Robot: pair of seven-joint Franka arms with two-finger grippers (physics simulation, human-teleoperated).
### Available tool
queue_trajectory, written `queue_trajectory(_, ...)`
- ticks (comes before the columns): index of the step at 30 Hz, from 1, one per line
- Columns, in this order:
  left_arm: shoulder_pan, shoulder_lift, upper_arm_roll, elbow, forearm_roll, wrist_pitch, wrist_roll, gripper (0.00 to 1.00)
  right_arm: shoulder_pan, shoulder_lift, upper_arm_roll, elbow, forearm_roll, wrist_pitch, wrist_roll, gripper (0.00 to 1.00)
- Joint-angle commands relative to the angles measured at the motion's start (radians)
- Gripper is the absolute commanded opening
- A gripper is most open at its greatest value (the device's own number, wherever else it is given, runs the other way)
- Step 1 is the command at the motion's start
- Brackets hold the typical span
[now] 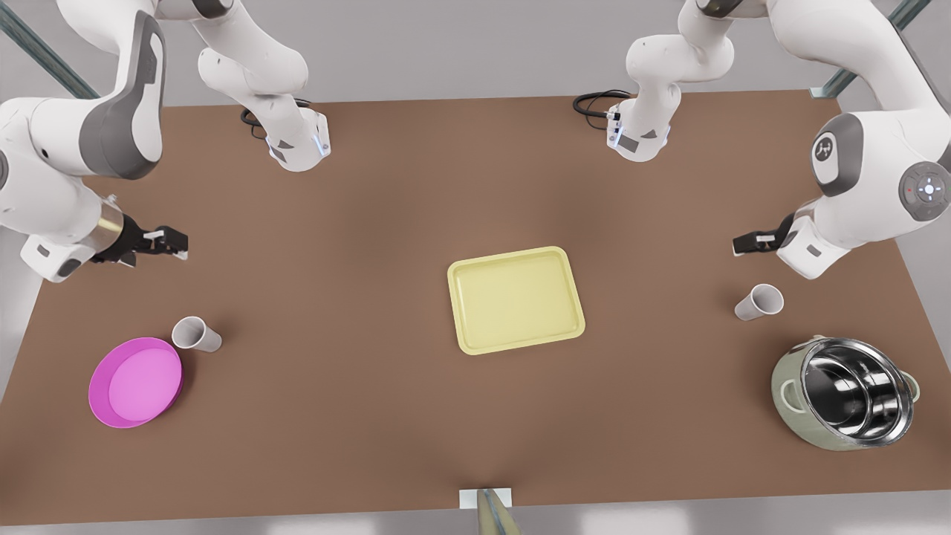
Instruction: Use both arms to respectively pick up the white IKEA cups from the middle-left and middle-right positions, then place the white IKEA cups onto the middle-middle tray, ensuring that the cups remain upright and do not tip over
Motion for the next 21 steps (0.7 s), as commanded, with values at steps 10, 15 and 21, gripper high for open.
queue_trajectory(10, 0.176, 0.273, 0.094, -0.105, -0.010, 0.502, 0.175, 1.00, -0.149, 0.475, -0.014, 0.215, -0.051, 0.206, -0.139, 1.00)
queue_trajectory(15, 0.199, 0.273, 0.158, -0.309, -0.022, 0.732, 0.233, 1.00, -0.186, 0.518, -0.008, 0.125, 0.017, 0.354, -0.136, 1.00)
queue_trajectory(21, 0.216, 0.323, 0.169, -0.350, -0.073, 0.762, 0.238, 1.00, -0.232, 0.530, -0.011, 0.021, 0.011, 0.437, -0.149, 1.00)
